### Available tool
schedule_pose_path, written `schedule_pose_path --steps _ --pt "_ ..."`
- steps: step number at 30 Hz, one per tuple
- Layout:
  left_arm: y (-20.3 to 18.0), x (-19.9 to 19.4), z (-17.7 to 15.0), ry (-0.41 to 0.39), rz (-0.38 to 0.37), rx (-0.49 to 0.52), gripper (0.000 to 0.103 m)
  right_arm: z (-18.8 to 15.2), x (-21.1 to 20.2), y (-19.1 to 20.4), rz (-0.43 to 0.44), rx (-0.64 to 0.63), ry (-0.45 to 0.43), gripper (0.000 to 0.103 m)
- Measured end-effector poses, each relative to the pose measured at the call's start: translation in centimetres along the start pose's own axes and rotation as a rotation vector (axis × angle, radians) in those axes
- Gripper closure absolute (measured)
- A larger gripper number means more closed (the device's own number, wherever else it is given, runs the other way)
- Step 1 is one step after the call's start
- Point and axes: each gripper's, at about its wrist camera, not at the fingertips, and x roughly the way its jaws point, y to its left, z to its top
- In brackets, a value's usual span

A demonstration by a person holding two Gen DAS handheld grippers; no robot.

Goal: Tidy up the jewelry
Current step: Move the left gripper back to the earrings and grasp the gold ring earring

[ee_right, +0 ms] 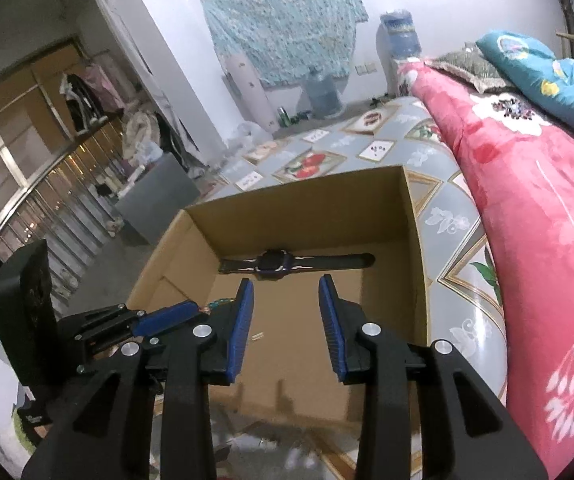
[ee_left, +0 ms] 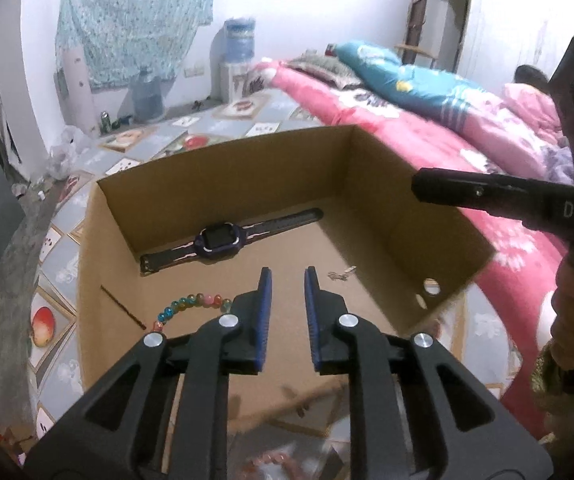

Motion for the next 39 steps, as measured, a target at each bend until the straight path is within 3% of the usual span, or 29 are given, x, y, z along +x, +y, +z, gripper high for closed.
schedule_pose_path --steps 8,11,15,20,28,39 --pt "-0.6 -4.9 -3.4 -0.107 -0.049 0.045 0.073 -4.2 -5.2 1.0 0.034 -0.086 -0.061 0.069" --pt "-1.0 -5.5 -4.8 -0.091 -0.088 0.047 0.072 -6.4 -6.3 0.6 0.028 -0.091 -0.04 0.069" --pt "-2.6 -5.4 -7.1 -0.046 -0.129 0.084 0.071 -10.0 -5.4 -0.9 0.035 -0.017 0.055 0.069" --pt "-4.9 -2.9 -9.7 0.042 -0.13 0.13 0.071 -13.6 -3.2 -1.8 -0.012 0.035 0.164 0.069" --pt "-6.5 1.4 -10.9 0.138 -0.118 0.154 0.072 -14.5 -1.9 -1.7 -0.006 0.056 0.188 0.069" --pt "-7.0 4.2 -11.7 0.187 -0.02 0.163 0.087 -14.0 -1.5 -2.5 -0.015 0.069 0.188 0.069"
